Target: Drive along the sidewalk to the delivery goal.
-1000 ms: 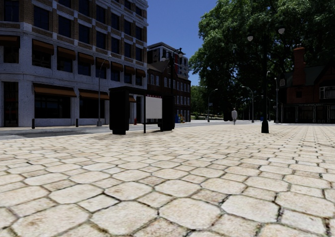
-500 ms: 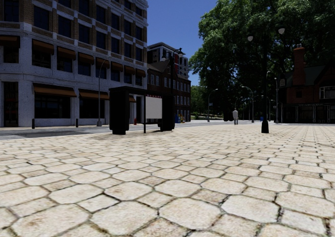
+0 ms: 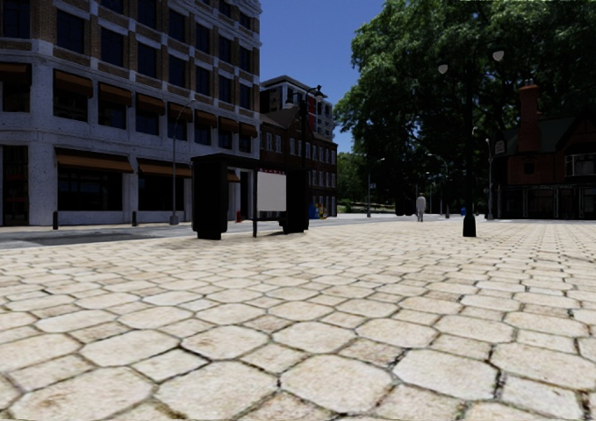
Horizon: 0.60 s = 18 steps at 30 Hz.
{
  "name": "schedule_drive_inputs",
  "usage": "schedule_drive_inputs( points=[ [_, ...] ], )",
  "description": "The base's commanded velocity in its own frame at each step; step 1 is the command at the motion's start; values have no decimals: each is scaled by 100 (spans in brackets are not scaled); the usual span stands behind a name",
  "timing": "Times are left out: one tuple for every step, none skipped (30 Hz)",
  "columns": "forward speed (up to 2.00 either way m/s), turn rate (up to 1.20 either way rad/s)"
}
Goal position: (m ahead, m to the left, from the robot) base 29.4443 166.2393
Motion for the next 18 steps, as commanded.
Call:
schedule_drive_inputs(
  points=[
    [178,-29],
    [184,-32],
    [173,-21],
    [167,-9],
    [167,-9],
    [165,-5],
    [164,-6],
    [163,-6],
    [163,-6],
    [162,0],
    [144,30],
    [107,100],
    [77,108],
    [77,108],
    [70,96],
    [68,89],
    [68,87],
    [68,87]
  ],
)
